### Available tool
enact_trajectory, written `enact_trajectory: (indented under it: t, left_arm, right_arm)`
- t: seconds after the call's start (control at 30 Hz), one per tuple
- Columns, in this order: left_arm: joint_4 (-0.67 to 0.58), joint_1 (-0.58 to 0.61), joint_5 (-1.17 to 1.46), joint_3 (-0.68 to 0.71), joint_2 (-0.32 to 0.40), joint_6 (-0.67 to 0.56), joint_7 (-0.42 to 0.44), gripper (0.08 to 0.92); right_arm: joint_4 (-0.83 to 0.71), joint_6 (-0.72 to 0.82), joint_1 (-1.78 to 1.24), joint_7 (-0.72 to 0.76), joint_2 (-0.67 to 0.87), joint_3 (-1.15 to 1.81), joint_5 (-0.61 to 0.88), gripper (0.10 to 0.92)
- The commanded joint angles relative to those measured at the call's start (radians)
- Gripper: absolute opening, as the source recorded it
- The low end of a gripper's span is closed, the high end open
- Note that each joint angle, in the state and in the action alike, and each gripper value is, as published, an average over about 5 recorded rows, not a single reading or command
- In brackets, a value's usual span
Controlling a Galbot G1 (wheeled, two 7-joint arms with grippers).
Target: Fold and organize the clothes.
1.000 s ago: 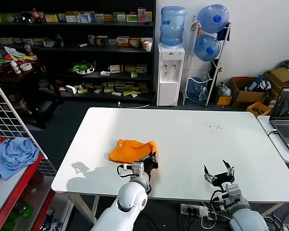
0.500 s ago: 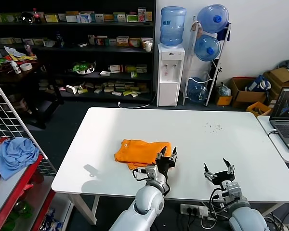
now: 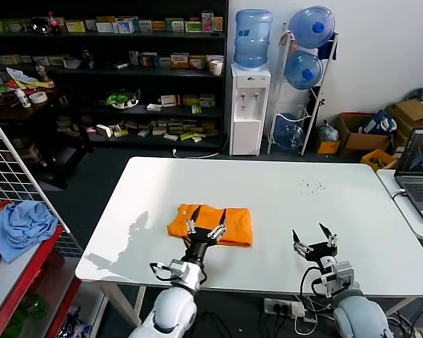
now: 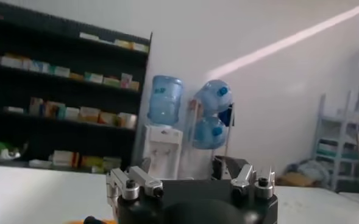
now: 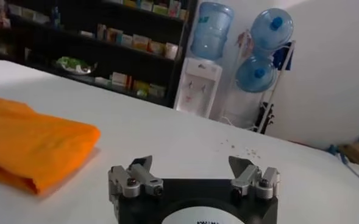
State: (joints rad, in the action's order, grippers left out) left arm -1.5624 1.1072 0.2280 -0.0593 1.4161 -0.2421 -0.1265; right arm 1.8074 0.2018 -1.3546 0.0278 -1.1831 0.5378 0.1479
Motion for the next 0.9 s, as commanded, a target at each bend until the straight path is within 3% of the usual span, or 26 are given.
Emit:
enact_trajectory:
  t: [0.03,0.3,0.9]
  left_arm:
    - [-0.053,0.198,-0.192,-0.356,-0.27,-0.239,0.057,0.822]
    - [-0.07,0.233,-0.166,-0.442,-0.297,-0.135,0.137,0.823]
    - [-0.086,0.199,-0.177,-0.371,-0.251,-0.112,0.135,0.823]
  right_arm:
    - [-0.025,-0.053,0.035,0.177,-0.137,0.128,-0.014,0.823]
    - [-0.022,-0.068,0.024,0.183,-0.143,0.145,-0.013,0.823]
    - [-0.014,-0.067,0.018,0.149,-0.134,0.16,-0.013,0.823]
